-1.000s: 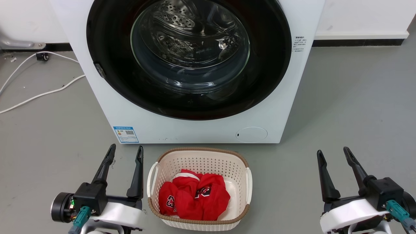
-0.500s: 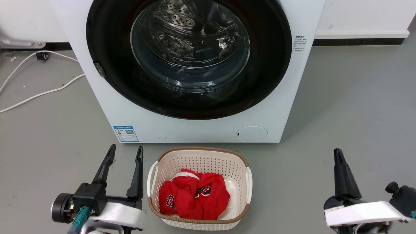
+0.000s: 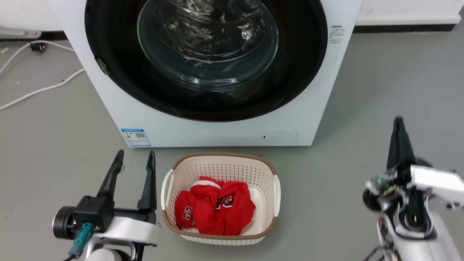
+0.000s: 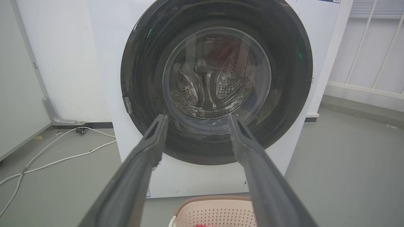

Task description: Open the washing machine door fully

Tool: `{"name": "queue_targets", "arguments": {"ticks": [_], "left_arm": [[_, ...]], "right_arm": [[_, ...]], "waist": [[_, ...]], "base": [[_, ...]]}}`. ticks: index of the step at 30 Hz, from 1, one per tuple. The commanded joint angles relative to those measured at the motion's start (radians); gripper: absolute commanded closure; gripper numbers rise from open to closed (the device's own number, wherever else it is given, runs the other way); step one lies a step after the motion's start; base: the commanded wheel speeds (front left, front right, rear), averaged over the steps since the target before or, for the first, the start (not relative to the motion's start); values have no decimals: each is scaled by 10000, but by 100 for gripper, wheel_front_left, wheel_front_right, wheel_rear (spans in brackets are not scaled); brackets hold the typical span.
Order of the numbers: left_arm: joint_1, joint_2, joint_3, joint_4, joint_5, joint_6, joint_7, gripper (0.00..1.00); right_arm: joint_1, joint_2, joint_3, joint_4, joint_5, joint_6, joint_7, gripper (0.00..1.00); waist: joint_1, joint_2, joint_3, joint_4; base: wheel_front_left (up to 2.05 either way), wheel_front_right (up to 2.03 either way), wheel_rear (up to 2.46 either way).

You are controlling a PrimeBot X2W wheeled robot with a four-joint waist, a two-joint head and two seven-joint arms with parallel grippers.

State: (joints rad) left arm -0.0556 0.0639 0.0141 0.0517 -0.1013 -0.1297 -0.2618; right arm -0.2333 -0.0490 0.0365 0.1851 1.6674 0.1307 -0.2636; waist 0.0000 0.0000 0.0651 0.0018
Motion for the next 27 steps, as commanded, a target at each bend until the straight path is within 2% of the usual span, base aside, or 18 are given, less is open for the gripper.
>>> {"name": "queue_targets", "arguments": {"ticks": [1,6,14,15,22,27], "left_arm": [[-226,25,24,-80,-46,-11,-39,0],[-590,132,4,-199,-146,-11,-35,0],[-1234,319,-195,-334,-319,-11,-35,0],[-1234,319,-195,-334,-319,-11,-35,0],[-1711,474,-447,-470,-490,-11,-35,0],[-2010,510,-468,-585,-594,-11,-35,0]], "right_arm": [[-692,-103,-63,245,42,0,-2,100],[-2807,-722,-243,1394,558,2,493,100],[-6627,-2101,714,4266,151,2,1674,100],[-6627,-2101,714,4266,151,2,1674,100],[-10017,-2570,2164,7369,-734,0,3376,100],[-11957,-2275,2963,9061,-1308,0,4560,100]], "waist": [[0,0,274,-9],[0,0,860,38],[0,0,1721,280],[0,0,1721,280],[0,0,2375,480],[0,0,2841,608]], "base": [[0,0,0],[0,0,0],[0,0,0],[0,0,0],[0,0,0],[0,0,0]]}}
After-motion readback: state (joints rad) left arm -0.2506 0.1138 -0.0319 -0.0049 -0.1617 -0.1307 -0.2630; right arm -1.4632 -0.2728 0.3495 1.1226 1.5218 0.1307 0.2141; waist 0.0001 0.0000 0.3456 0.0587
